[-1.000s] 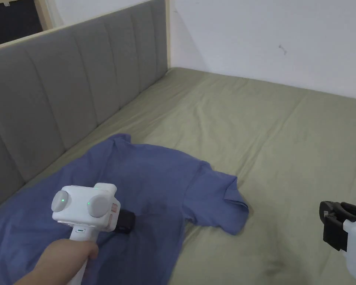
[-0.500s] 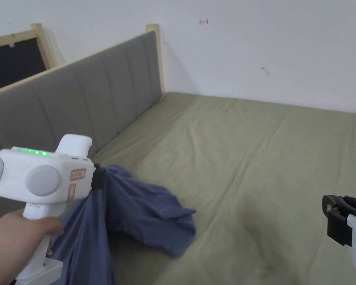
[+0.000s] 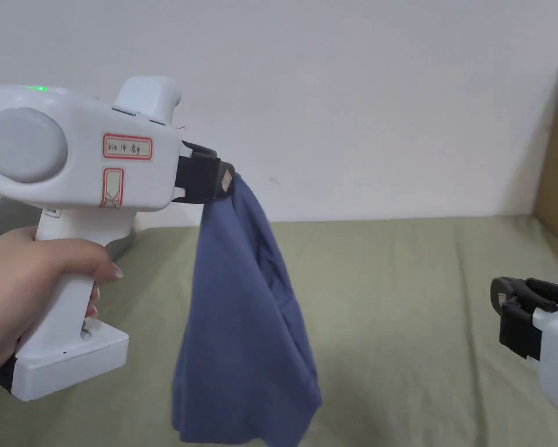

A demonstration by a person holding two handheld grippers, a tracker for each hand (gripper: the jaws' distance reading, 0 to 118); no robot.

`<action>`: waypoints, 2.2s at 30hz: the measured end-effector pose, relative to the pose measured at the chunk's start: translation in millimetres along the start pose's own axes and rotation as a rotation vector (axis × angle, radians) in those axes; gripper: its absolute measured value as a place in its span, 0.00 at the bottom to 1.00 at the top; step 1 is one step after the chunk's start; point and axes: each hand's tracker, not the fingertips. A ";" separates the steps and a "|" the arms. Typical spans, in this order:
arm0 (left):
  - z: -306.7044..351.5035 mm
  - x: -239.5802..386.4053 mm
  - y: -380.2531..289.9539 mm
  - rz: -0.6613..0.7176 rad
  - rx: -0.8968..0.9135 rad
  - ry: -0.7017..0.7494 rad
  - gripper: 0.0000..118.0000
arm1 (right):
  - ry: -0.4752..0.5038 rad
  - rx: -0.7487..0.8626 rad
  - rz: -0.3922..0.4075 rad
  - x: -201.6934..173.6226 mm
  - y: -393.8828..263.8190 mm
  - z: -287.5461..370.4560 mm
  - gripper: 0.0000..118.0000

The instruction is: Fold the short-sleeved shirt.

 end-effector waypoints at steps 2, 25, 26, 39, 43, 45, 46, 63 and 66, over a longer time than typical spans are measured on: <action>-30.3 29.4 5.9 -0.038 -0.038 -0.061 0.00 | -0.058 0.008 -0.007 21.6 0.0 9.5 0.00; -271.4 137.5 -190.7 0.313 -0.537 -0.350 0.91 | -0.165 -0.227 -0.110 99.1 -79.8 -3.2 0.00; -246.2 124.6 -182.0 0.316 -0.431 -0.343 0.91 | -0.158 -0.217 -0.113 98.5 -77.0 -2.3 0.00; -79.9 55.0 -223.8 0.432 -0.076 0.040 0.00 | -0.173 -0.134 -0.107 90.4 -72.2 7.8 0.00; -128.1 56.9 -229.3 0.351 -0.291 0.036 0.00 | -0.185 -0.161 -0.120 99.9 -75.8 3.1 0.00; -164.3 68.6 -243.6 0.349 -0.477 -0.033 0.00 | -0.199 -0.179 -0.129 105.0 -79.4 0.2 0.00; -182.5 80.3 -257.9 0.330 -0.534 -0.069 0.00 | -0.201 -0.191 -0.135 108.2 -81.7 -1.9 0.00; -251.1 184.9 -331.5 0.361 -0.520 -0.163 0.04 | -0.185 -0.368 -0.140 131.4 -140.9 -48.6 0.00; -234.3 164.9 -324.5 0.362 -0.500 -0.161 0.04 | -0.116 -0.419 -0.126 142.6 -150.2 -68.9 0.00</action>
